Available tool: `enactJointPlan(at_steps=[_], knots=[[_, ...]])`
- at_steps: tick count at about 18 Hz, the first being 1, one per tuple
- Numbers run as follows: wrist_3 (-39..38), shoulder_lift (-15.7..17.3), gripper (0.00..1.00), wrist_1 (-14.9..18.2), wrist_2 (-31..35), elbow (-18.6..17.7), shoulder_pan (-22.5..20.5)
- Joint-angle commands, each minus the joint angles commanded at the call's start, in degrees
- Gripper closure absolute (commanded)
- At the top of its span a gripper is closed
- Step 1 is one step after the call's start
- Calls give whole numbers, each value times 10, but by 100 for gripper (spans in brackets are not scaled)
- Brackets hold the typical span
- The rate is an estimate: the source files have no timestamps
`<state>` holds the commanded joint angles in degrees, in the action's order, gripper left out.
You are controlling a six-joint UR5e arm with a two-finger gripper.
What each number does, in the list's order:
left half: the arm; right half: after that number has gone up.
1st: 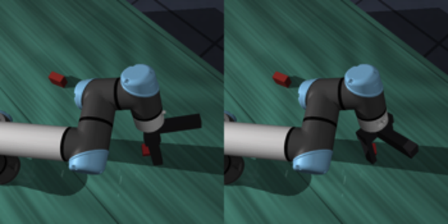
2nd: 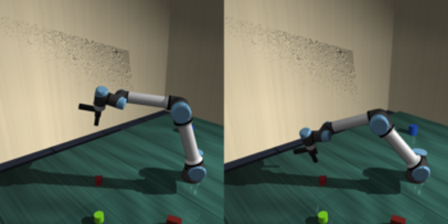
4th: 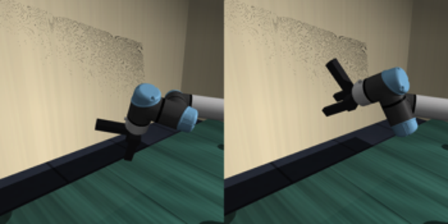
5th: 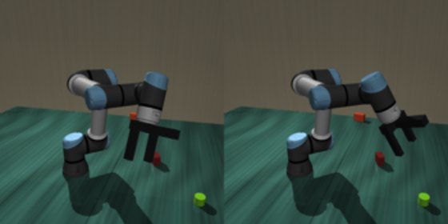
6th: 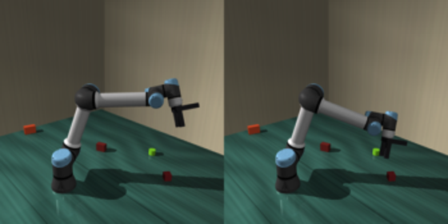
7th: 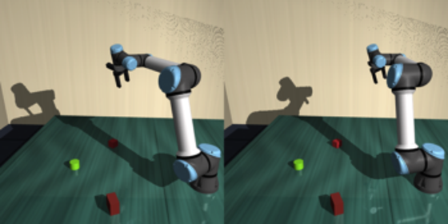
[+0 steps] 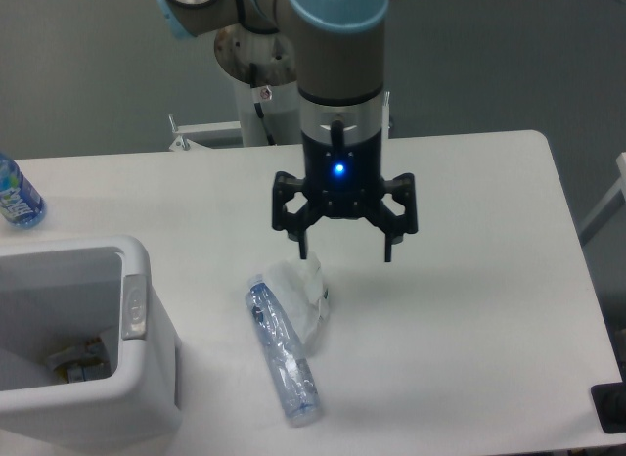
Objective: Place the trash in the trash can
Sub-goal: 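Lower the open gripper onto the white tissue beside the bottle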
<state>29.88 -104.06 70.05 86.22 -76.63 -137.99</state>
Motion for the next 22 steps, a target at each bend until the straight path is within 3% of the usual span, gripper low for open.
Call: enactJointPlan(at_steps=[7,12,15,22], knots=[[10,-3,0,-15,19,-80,4],[4,-4,0,-95,23,-188,14],[9,-7,0,-103,22,-233,16],[8,-52,3,-105,68,-270,38]])
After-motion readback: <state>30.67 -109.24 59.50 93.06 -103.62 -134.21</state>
